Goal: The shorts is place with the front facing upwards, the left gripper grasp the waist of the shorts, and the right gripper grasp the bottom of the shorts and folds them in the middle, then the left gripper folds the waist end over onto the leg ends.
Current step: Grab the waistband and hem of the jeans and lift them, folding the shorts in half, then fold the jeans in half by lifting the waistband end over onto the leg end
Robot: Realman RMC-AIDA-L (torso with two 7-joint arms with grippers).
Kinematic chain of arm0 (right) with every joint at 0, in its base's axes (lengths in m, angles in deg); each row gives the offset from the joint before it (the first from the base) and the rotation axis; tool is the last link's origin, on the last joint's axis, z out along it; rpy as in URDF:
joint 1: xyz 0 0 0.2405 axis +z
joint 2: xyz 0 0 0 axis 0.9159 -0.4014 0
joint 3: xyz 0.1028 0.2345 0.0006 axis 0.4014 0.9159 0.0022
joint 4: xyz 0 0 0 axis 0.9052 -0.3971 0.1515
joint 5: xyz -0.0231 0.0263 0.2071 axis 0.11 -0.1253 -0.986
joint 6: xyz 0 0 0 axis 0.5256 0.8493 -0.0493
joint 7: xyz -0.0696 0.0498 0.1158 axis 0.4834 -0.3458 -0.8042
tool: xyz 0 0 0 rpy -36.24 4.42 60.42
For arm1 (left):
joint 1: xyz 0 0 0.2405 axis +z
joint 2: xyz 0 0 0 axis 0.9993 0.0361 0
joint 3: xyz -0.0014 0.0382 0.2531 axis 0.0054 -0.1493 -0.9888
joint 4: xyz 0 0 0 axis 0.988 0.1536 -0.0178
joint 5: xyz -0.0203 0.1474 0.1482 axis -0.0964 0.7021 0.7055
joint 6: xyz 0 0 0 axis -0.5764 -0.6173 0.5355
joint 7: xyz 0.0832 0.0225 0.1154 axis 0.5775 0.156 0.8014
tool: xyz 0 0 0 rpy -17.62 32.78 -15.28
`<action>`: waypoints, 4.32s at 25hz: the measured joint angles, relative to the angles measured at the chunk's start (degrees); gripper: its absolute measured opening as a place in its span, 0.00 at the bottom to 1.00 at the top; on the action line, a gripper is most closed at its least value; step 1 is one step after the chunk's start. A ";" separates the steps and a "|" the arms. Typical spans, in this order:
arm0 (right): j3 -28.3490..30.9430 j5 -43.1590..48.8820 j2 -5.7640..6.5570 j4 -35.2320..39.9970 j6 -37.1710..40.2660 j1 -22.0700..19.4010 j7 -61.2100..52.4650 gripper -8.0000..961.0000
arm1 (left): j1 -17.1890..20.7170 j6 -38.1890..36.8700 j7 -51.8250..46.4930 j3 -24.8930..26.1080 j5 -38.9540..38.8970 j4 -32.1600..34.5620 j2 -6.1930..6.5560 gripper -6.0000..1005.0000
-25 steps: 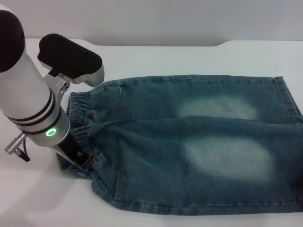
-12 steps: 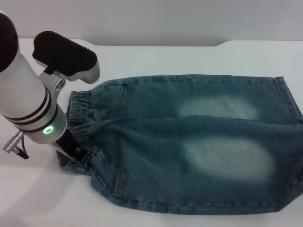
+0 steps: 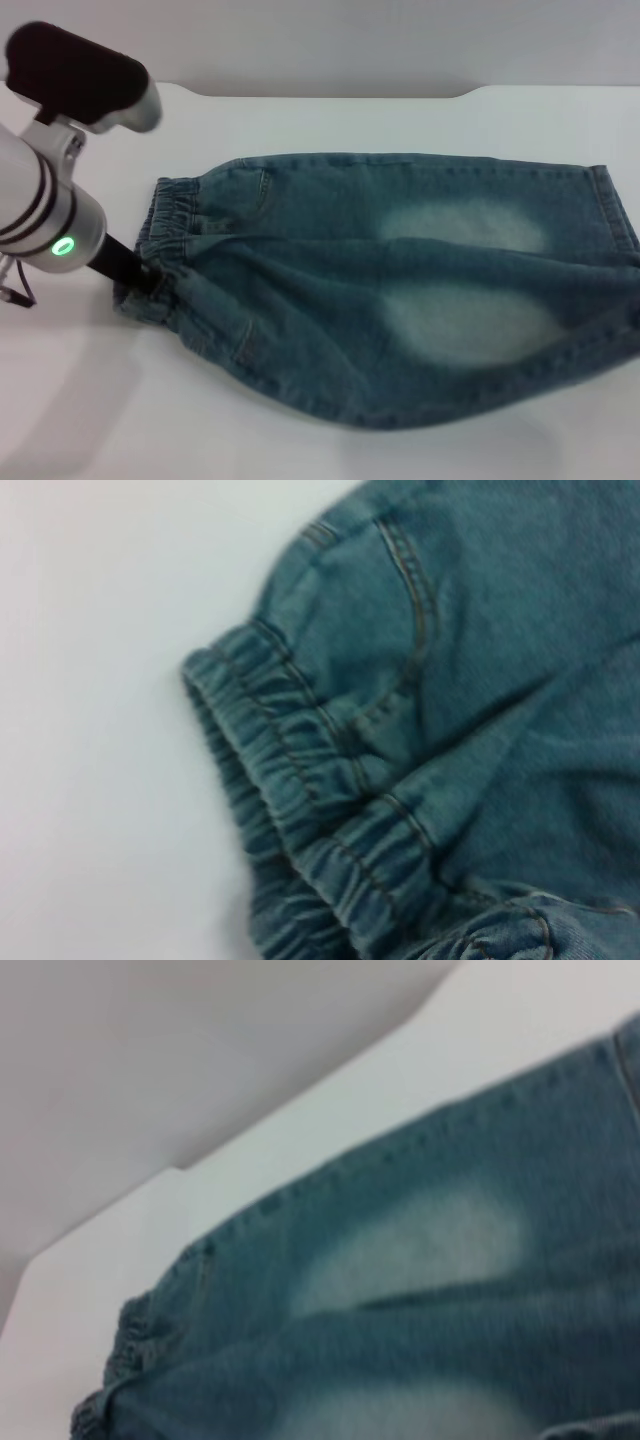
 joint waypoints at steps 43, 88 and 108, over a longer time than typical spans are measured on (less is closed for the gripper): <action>8.62 -0.47 -0.08 6.50 29.17 10.91 25.71 0.03 | 2.25 -30.41 4.42 5.46 -0.43 6.74 0.03 0.04; 4.93 0.94 0.19 24.93 52.07 21.60 38.87 0.26 | 0.16 -33.14 12.21 5.53 -10.62 13.52 -0.09 0.02; -18.67 -25.12 -0.48 10.95 54.97 5.20 60.05 0.88 | 1.31 -32.66 12.26 5.19 -10.86 12.40 -0.08 0.03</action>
